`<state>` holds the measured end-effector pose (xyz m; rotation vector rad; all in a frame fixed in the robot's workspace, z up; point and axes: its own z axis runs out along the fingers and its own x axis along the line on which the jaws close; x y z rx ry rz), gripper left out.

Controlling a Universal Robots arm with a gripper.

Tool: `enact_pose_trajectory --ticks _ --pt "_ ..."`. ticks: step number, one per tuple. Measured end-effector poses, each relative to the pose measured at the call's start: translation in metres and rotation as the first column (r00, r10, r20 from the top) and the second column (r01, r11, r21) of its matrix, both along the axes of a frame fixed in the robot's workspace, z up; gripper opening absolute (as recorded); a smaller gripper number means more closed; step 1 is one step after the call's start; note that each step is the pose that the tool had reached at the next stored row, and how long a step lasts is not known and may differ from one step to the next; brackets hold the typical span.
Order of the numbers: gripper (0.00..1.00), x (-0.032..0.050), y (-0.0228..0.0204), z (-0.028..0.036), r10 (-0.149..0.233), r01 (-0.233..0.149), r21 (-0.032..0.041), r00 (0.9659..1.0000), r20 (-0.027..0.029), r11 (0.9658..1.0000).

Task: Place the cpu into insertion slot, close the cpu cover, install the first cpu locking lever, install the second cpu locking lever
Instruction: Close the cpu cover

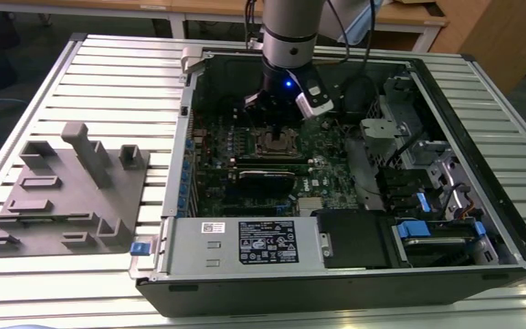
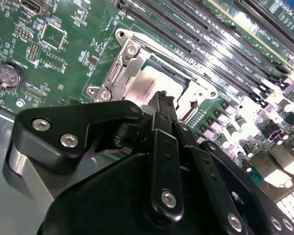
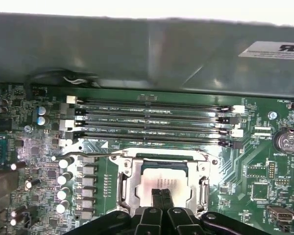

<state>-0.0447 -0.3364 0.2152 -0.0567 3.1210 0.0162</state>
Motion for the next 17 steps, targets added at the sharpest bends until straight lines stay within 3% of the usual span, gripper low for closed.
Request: enact_pose_trajectory --ticks 4,17 --pt "0.11 0.0001 -0.0025 0.0000 0.000 0.000 0.0001 1.0000 0.0000 1.0000" --pt "0.11 0.0001 -0.0029 0.0013 0.000 0.000 0.0000 1.0000 0.0002 1.0000"
